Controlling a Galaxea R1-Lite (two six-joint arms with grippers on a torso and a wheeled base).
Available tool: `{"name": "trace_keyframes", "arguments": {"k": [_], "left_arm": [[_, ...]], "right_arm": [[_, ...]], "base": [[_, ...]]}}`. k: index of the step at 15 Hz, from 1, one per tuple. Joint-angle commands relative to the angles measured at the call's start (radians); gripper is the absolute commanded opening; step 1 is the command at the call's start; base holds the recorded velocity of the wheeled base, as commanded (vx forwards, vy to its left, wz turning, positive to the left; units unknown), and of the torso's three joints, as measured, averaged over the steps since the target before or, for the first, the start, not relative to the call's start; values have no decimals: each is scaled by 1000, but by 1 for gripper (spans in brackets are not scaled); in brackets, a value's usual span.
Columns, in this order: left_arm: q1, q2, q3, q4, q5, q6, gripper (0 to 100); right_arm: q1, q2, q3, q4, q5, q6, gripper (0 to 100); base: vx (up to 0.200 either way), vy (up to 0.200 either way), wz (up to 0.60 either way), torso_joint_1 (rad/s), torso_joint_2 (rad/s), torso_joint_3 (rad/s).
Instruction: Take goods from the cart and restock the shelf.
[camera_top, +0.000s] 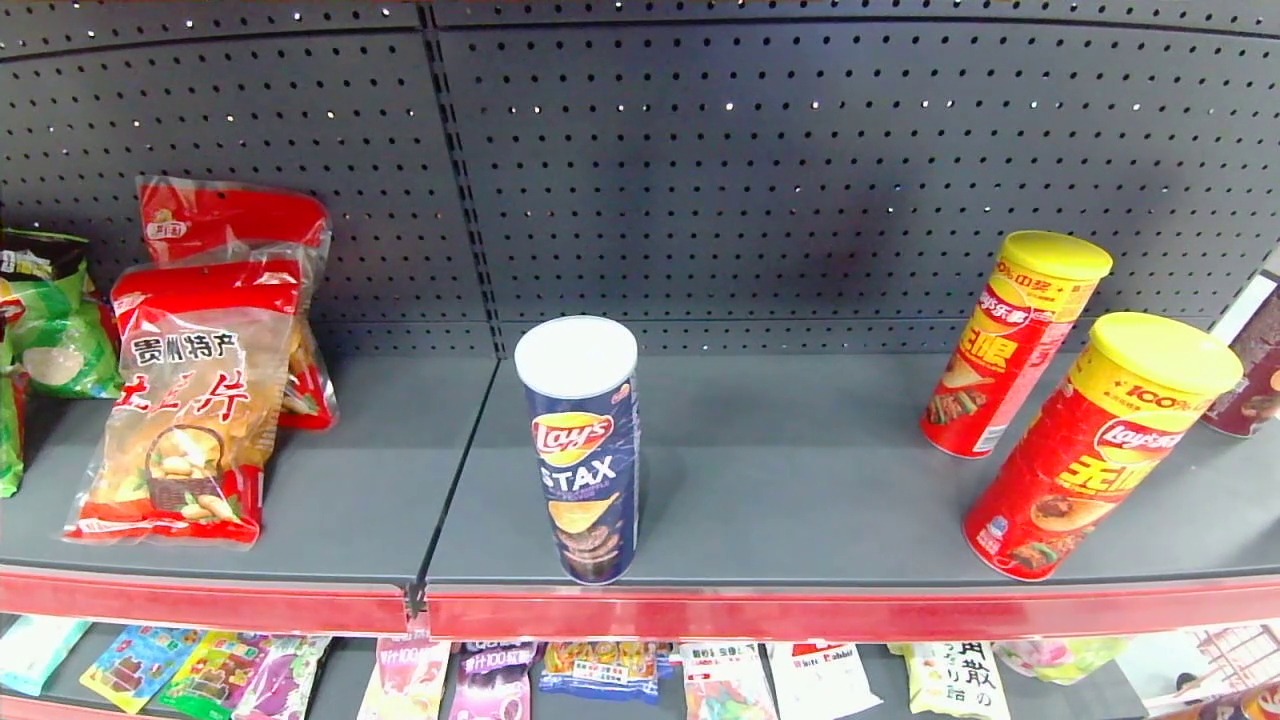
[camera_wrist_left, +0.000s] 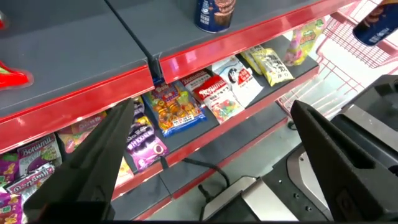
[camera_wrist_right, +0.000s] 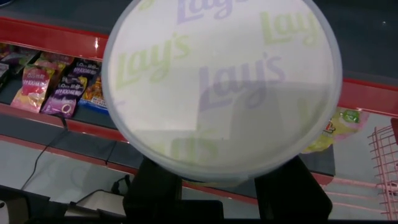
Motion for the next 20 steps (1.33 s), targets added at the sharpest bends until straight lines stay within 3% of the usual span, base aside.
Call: {"name": "trace_keyframes", "arguments": {"k": [1, 20], "left_arm": [[0, 1, 0, 1, 4, 0, 100], [0, 1, 3, 1, 8, 0, 100]], "right_arm": [[1, -4, 0, 0, 0, 0, 0], [-1, -27, 29, 0, -1, 0, 0]], "base": [[0, 0, 0, 0, 0, 0], [0, 0, 0, 0, 0, 0]]}}
